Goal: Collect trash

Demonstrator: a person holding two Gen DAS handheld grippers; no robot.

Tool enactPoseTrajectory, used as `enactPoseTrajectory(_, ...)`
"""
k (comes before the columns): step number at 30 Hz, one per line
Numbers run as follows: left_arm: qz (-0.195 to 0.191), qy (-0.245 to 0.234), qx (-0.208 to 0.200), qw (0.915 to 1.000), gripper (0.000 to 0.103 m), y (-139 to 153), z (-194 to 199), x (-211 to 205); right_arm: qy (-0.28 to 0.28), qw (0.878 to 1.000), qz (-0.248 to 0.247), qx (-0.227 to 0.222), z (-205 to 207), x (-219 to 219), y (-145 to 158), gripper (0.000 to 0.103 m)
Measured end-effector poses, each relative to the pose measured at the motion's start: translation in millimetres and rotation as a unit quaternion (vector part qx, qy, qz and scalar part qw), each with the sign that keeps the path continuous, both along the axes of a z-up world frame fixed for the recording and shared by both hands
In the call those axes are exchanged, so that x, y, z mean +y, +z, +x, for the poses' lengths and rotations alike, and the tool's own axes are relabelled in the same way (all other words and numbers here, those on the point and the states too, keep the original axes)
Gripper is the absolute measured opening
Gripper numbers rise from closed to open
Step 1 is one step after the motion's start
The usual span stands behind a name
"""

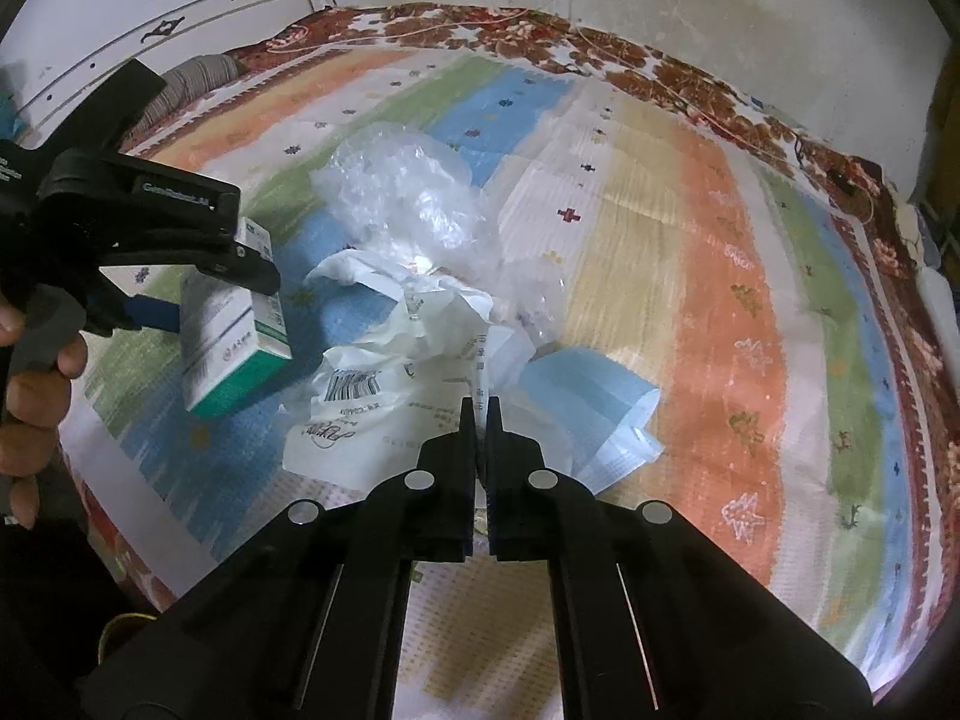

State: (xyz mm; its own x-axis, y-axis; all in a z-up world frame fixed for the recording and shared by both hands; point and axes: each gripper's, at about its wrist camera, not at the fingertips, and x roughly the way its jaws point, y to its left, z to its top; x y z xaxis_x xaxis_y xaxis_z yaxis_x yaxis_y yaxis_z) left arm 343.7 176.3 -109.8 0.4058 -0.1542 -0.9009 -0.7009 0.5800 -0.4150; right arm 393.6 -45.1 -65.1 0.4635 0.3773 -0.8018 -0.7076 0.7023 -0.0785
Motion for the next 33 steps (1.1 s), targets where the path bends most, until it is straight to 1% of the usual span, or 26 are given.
enactPoseTrajectory(6,0.052,-0.031,-0.013,0.9981,0.077,21.8,-6.8,-5.8,0.009,1.0,0.004,-0.009,-11.9,0.2,13.9,0.001)
enactPoseTrajectory(13,0.08,-0.049,-0.033,0.995,0.077,48.6,-25.6,-5.4,0.007,1.0,0.03,0.007,-28.2,-6.4,37.8,0.001)
enactPoseTrajectory(18,0.076,-0.05,-0.061,0.994,0.077,68.9,-40.2,-4.5,0.003,0.999,0.048,0.005,-40.7,-12.3,53.1,0.001)
enactPoseTrajectory(21,0.083,-0.058,-0.071,0.9924,0.077,78.2,-47.3,-9.2,-0.003,0.999,0.054,0.003,-44.9,-16.8,59.9,0.001)
enactPoseTrajectory(24,0.093,-0.07,-0.082,0.9899,0.076,87.6,-55.0,-15.5,-0.007,0.998,0.062,-0.001,-49.3,-21.9,67.5,0.001)
enactPoseTrajectory(29,0.099,-0.089,-0.105,0.9855,0.076,104.7,-72.0,-25.7,-0.014,0.997,0.076,0.0,-59.5,-30.8,77.5,0.001)
enactPoseTrajectory(33,0.133,-0.114,-0.125,0.9765,0.076,122.6,-86.0,-41.0,-0.018,0.996,0.088,0.001,-71.3,-37.9,85.7,0.001)
